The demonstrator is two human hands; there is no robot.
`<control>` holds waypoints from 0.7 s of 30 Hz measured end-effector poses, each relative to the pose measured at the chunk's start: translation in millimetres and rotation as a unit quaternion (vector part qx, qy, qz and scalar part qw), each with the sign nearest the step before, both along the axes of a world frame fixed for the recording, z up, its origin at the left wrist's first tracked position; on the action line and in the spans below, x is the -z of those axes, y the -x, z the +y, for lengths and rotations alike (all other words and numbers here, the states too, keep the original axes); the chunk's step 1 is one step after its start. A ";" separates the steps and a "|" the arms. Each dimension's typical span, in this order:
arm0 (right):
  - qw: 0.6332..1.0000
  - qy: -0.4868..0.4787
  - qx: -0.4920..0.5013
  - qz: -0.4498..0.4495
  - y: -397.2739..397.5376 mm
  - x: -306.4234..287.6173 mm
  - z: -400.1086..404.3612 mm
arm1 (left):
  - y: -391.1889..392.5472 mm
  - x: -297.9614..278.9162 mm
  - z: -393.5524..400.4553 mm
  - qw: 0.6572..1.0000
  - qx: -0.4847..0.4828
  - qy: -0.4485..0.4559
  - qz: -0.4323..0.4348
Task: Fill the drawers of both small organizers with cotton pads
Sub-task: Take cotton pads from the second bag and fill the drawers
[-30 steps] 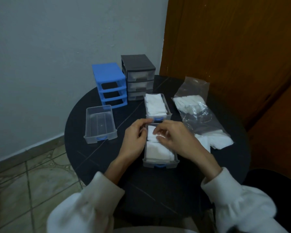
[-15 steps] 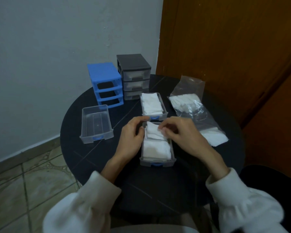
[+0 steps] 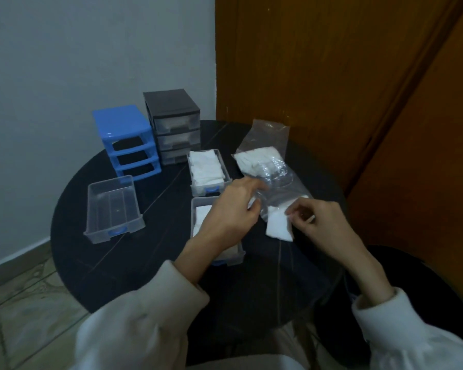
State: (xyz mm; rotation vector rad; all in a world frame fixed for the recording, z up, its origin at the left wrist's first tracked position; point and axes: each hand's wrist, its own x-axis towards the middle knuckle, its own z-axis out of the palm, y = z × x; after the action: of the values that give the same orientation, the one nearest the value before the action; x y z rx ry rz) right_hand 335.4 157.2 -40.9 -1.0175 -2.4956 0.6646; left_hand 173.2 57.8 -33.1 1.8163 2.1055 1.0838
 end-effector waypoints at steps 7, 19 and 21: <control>0.992 -0.038 0.110 -0.053 5.4 5.5 -19.5 | -6.3 8.1 12.6 0.992 0.003 0.047 0.115; 0.993 0.030 0.088 0.075 14.3 15.1 -22.6 | 0.1 6.7 10.5 0.997 -0.031 0.024 0.066; 0.992 0.039 0.080 0.092 14.2 12.5 -19.8 | 1.6 5.4 9.0 0.997 -0.051 -0.004 0.052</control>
State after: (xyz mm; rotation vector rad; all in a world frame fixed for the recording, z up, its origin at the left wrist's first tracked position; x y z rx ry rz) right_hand 321.2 137.4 -53.4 -1.1172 -2.2194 0.7736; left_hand 171.7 66.8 -38.5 1.8237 2.2797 1.0435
